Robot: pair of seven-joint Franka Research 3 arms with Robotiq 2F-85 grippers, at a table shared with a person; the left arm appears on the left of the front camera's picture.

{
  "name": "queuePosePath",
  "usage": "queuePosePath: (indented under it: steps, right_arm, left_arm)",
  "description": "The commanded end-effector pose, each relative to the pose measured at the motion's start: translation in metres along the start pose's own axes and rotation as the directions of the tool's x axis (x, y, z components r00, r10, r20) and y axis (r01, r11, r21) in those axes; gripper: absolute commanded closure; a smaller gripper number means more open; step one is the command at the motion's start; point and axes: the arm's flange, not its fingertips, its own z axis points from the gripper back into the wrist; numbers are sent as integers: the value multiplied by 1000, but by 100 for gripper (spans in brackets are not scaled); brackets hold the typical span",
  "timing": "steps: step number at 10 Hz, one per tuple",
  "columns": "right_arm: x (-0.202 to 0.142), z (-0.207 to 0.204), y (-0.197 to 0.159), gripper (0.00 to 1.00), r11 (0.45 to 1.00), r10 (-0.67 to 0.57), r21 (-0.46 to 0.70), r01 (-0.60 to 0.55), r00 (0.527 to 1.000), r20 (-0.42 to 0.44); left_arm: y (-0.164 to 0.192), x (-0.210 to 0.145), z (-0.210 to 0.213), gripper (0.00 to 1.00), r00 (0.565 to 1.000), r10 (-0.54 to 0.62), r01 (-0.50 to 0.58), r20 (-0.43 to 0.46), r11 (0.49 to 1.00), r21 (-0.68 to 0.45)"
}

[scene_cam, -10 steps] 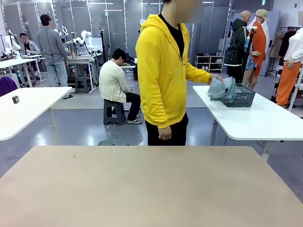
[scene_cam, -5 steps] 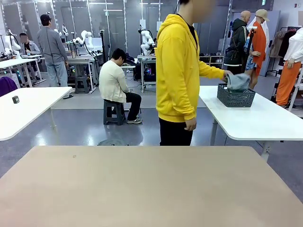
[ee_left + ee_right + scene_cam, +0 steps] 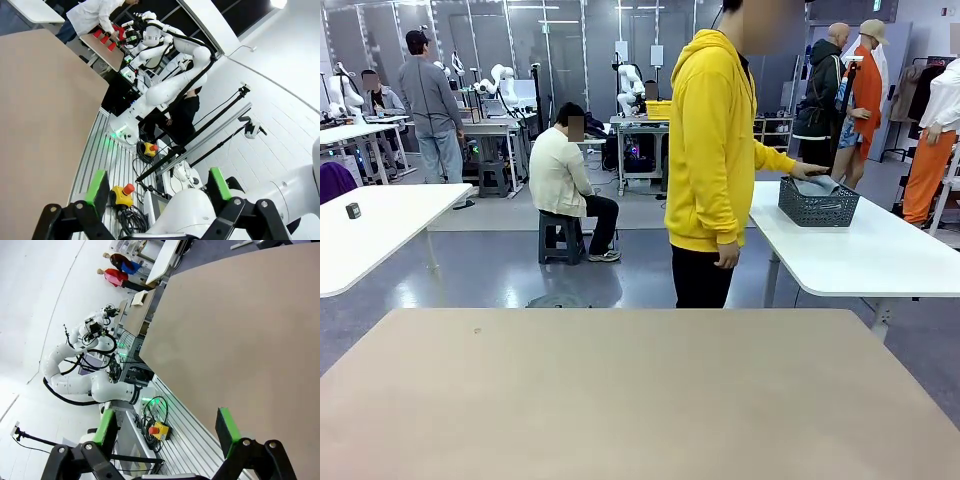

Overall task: Fold the towels and place them in the basket.
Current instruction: Stack the folded Towel with hook on the right side of the table.

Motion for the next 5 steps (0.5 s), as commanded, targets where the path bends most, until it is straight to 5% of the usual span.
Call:
queuePosePath:
  steps: [1,5]
  right_arm:
    - [0,1,0,0,1000,15,10,-15,1000,-1]
    - [0,1,0,0,1000,15,10,-15,1000,-1]
  left_arm:
    - [0,2,-2,0,1000,6,-6,-12,1000,7]
    - [0,2,-2,0,1000,6,-6,-12,1000,7]
